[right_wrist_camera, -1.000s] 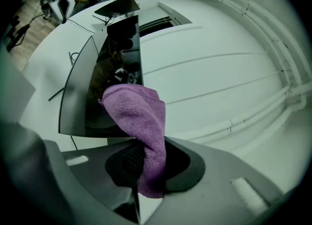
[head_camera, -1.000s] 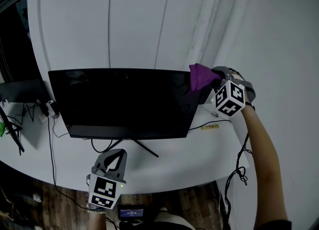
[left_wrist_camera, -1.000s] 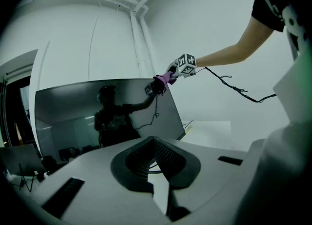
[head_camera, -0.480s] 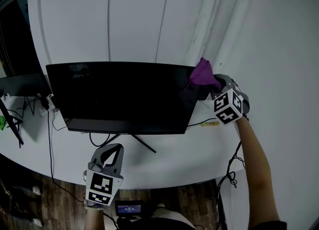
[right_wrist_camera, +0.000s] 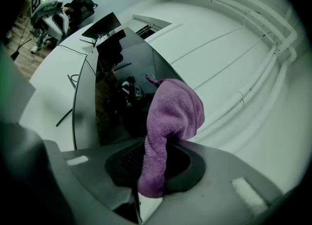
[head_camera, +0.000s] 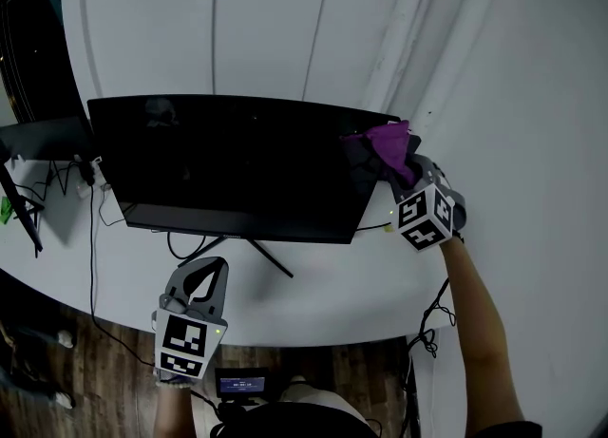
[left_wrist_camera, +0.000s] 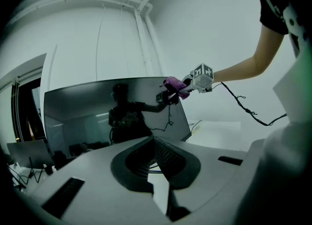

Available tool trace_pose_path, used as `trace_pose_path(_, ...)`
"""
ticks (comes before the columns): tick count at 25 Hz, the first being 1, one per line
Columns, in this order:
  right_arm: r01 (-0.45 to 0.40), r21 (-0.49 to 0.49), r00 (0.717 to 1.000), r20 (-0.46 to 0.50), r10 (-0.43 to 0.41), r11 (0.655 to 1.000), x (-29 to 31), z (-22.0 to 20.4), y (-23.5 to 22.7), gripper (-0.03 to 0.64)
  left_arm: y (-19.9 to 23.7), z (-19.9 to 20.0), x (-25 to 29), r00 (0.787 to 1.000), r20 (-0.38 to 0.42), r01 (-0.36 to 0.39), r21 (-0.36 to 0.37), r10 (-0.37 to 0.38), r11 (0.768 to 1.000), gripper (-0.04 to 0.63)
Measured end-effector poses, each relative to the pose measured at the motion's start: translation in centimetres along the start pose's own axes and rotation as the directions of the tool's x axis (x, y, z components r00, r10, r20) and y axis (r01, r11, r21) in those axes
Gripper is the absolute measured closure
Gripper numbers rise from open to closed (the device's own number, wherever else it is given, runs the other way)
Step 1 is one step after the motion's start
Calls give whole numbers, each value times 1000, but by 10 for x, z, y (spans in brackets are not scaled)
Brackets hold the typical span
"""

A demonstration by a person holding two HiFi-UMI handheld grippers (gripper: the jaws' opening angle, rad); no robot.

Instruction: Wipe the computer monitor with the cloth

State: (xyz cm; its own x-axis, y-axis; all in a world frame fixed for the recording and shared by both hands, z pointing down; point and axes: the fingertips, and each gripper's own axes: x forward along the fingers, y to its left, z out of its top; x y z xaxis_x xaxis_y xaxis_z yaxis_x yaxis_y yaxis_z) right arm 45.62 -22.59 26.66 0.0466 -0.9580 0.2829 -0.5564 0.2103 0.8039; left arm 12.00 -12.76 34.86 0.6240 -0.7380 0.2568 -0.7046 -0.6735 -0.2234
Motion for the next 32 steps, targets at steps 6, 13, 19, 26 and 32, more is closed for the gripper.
trace_pose_path(6,-25,6,1000,8,25,1000,2,-12,20,540,-7,1,-1,1000,11,-29,-3,29,1000,589)
trace_pose_path(13,-84,26,996,16,84,996,10,-31,49,540,-10,-2,1,997,-9,-78,-15,78,997,589)
trace_pose_path(19,-146,61,989,10,145,987,17,-57,83,540,-15,-3,1,992,-24,-124,-24,123,992,589)
trace_pose_path(26,-225,93,974,-4,226,970,27,-84,131,540,-21,-14,2,984,-50,-176,-48,174,983,589)
trace_pose_path(32,-282,159,957,-15,288,946,33,-104,162,540,-26,-17,0,976,-60,-215,-60,211,975,589)
